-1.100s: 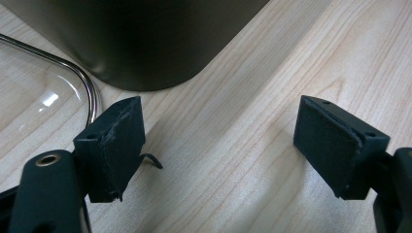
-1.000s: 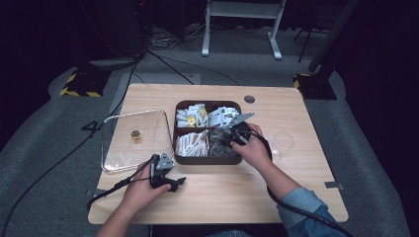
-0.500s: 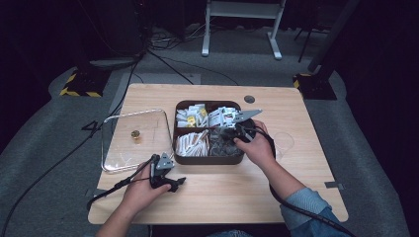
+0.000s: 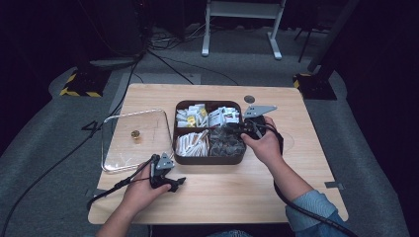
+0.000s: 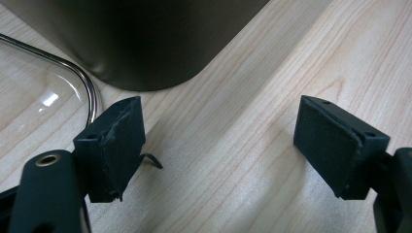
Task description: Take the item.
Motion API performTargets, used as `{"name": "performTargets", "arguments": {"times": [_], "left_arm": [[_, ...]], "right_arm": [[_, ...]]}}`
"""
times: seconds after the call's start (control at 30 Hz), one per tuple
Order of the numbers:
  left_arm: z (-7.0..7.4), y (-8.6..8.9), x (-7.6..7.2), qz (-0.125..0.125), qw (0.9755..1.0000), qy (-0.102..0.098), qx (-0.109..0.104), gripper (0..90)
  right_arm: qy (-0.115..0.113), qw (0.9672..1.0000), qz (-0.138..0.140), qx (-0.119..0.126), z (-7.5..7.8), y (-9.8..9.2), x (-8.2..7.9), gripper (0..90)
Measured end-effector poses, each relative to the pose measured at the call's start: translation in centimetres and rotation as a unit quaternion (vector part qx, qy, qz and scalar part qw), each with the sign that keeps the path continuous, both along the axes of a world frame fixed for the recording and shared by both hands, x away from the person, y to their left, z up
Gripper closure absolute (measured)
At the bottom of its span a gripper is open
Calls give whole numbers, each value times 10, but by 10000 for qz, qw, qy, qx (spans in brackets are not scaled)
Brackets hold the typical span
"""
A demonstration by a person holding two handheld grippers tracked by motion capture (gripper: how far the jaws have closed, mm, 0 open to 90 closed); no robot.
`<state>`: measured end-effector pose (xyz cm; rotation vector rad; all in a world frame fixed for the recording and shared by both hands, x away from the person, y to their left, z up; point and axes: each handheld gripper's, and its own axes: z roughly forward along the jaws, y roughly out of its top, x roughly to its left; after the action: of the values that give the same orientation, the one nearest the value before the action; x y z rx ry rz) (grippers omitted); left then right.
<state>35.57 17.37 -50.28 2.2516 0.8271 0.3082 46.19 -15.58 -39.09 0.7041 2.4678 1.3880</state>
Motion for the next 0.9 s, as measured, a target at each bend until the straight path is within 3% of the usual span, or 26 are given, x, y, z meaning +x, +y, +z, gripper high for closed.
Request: {"name": "performTargets", "arguments": {"times": [0.33,0.63,0.9], "left_arm": [[0,0,0,2,10000,-1,2,194],[0,0,0,4,10000,-2,2,194],[0,0,0,4,10000,6,-6,194]], "right_arm": [[-114,9995,6,284,13,-10,-4,751],[-149,9994,-101,286,16,-21,-5,752],[-245,9988,-287,302,26,-45,-10,751]]}}
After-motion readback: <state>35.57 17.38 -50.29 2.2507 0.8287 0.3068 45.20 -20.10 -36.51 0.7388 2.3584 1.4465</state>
